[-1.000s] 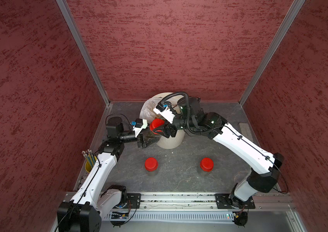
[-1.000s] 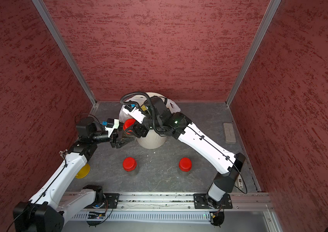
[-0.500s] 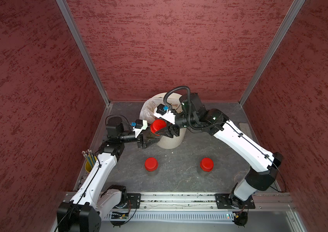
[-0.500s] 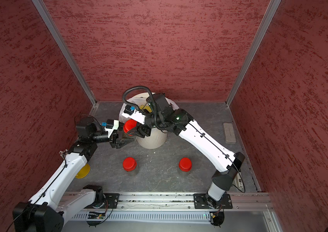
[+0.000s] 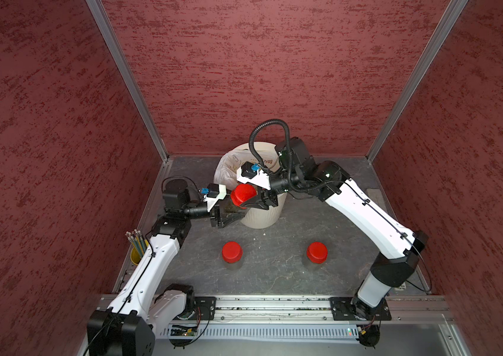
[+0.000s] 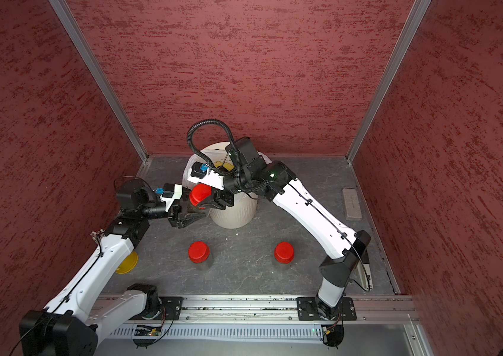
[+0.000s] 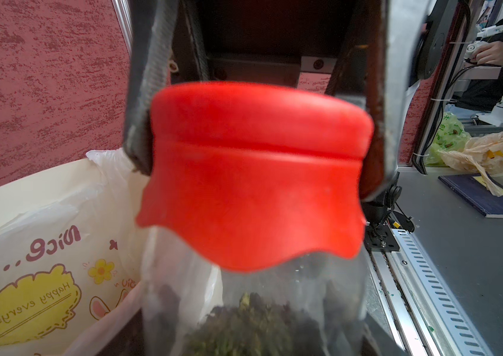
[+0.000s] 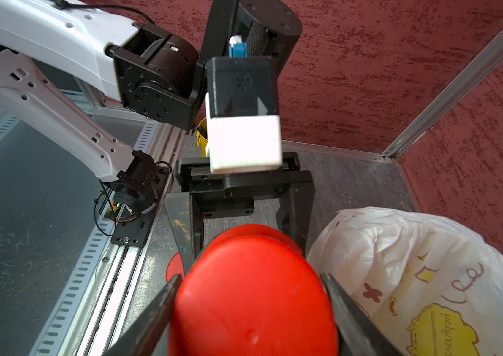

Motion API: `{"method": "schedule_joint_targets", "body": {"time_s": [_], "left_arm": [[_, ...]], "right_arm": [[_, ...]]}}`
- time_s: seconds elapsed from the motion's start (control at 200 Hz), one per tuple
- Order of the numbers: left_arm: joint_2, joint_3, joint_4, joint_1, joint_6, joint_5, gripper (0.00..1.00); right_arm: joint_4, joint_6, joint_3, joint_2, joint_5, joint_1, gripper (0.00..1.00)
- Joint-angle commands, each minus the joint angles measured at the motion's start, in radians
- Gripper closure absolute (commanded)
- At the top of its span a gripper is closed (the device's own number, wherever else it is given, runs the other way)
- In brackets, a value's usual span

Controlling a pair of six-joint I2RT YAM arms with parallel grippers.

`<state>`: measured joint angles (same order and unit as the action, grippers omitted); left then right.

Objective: Empty moldy tea leaves from jars
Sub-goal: Unscrew the lid from the jar.

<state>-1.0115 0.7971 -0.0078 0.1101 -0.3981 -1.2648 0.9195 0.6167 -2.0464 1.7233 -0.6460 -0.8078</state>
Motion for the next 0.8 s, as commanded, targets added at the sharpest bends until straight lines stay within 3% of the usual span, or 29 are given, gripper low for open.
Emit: {"method": "schedule_joint_targets", "body": {"time_s": [0.0, 0.105, 0.271, 0.461, 0.676, 0.791], "left_arm": [[0.0, 0.009, -0.037, -0.009, 0.016, 0.005, 0.35], [-0.002, 0.009, -0.038, -0.009, 0.017, 0.005, 0.35], [-0.001, 0.007, -0.039, -0.01, 0.016, 0.005, 0.35], [-0.002, 0.008, -0.037, -0.009, 0.015, 0.005, 0.35], [-0.002, 0.008, -0.039, -0.009, 0.016, 0.005, 0.35], [0.0, 0.008, -0.039, -0.009, 0.016, 0.005, 0.35]], "right_arm": [[0.03, 0.068, -0.066, -0.008, -0.038, 0.019, 0.67], [0.045, 0.074, -0.076, 0.0, -0.048, 0.021, 0.65], [0.017, 0.046, -0.072, -0.001, -0.057, 0.021, 0.48], [-0.037, -0.016, -0.06, -0.008, -0.051, 0.019, 0.16], [-0.097, -0.132, -0.048, -0.008, 0.0, 0.018, 0.02], [-0.163, -0.252, -0.041, -0.016, 0.082, 0.011, 0.01]]}}
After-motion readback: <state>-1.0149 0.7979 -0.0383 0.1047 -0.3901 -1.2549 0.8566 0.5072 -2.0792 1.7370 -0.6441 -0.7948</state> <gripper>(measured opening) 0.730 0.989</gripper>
